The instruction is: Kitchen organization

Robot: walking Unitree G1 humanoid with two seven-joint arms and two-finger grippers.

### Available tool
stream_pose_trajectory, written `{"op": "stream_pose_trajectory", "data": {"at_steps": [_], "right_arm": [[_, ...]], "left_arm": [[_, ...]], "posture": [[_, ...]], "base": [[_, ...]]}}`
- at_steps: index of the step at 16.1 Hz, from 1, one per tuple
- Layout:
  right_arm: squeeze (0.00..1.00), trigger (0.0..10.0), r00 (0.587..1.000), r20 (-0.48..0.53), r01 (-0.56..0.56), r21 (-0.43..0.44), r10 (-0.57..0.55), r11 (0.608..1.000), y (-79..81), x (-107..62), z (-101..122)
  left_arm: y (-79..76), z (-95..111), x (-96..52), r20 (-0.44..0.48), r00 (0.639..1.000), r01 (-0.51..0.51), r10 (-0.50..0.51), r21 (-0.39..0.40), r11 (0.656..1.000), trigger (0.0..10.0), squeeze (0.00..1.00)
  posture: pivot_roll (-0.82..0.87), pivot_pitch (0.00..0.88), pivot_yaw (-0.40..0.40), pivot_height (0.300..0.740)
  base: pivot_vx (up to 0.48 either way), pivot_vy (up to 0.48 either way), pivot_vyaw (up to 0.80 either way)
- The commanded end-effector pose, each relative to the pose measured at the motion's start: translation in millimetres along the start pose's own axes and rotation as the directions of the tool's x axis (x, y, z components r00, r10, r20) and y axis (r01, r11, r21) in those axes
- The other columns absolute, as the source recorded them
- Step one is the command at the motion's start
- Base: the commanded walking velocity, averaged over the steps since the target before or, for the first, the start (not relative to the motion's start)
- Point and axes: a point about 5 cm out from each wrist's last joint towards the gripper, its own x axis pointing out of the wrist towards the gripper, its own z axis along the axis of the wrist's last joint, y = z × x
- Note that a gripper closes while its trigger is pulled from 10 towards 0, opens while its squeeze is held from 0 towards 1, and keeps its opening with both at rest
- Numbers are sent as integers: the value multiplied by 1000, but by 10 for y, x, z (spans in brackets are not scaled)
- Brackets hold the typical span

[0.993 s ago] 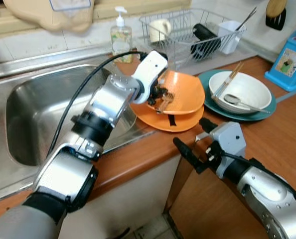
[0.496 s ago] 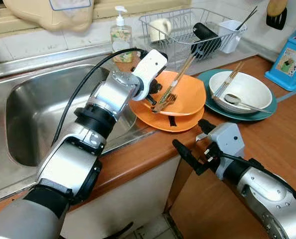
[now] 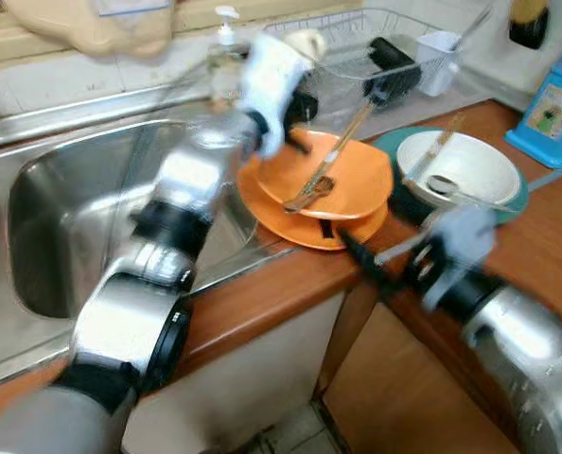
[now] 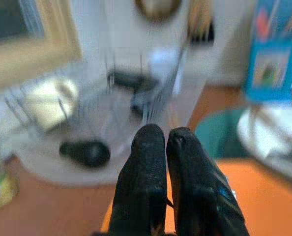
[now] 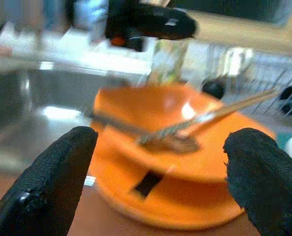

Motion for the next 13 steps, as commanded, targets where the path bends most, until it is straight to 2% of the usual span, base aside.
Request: {"op": "stream_pose_trajectory", "data": {"at_steps": [1,2,3,4,5,6,7,8,9,10,11,13], "right_arm": [[1000,10000,1000,29,1,31,-2,1000,-20,37,85],[1000,10000,1000,21,17,49,-18,999,-57,129,116],[1000,10000,1000,19,20,55,-21,998,-68,166,129],[1000,10000,998,-27,54,72,-52,996,-129,294,135],[1000,10000,997,-42,64,77,-61,995,-151,341,139],[1000,10000,991,-87,109,106,-100,988,-229,473,143],[1000,10000,990,-92,120,128,-109,984,-261,534,158],[937,10000,979,-146,163,168,-139,972,-358,709,170],[204,10000,969,-196,184,186,-147,965,-412,838,180],[0,10000,958,-244,202,205,-150,958,-459,955,179],[0,10000,945,-287,220,210,-156,952,-501,1046,172],[0,10000,940,-330,185,269,-90,945,-501,1192,156]], "left_arm": [[69,54,-124,68,998,-14,15,-10,1000,10000,620],[114,10,-259,86,995,-39,41,-21,999,10000,1000],[130,-4,-311,93,994,-49,51,-27,998,10000,1000],[171,-47,-476,105,992,-74,76,-24,997,10000,1000],[178,-60,-538,108,991,-80,82,-19,997,10000,1000],[170,-108,-699,102,992,-80,80,4,997,10000,1000],[154,-135,-771,92,993,-76,73,21,997,10000,1000],[78,-226,-959,45,999,-31,28,52,998,10000,925],[22,-290,-1081,10,1000,-9,8,61,998,10000,67],[-15,-345,-1173,-18,1000,1,0,70,998,10000,0],[-56,-389,-1247,-43,999,20,-17,66,998,10000,0],[-130,-393,-1360,-60,997,53,-50,57,997,10000,0]], "posture": [[-163,0,24,740],[-157,0,23,740],[-156,0,23,740],[-150,0,22,740],[-149,0,22,740],[-139,0,21,740],[-139,0,21,740],[-127,0,19,740],[-125,0,18,740],[-121,0,15,740],[-115,0,12,740],[-104,0,1,740]], "base": [[0,0,0],[0,0,0],[0,0,0],[0,0,0],[0,0,0],[0,0,0],[0,0,0],[0,0,0],[0,0,0],[0,0,0],[0,0,0],[0,0,0]]}}
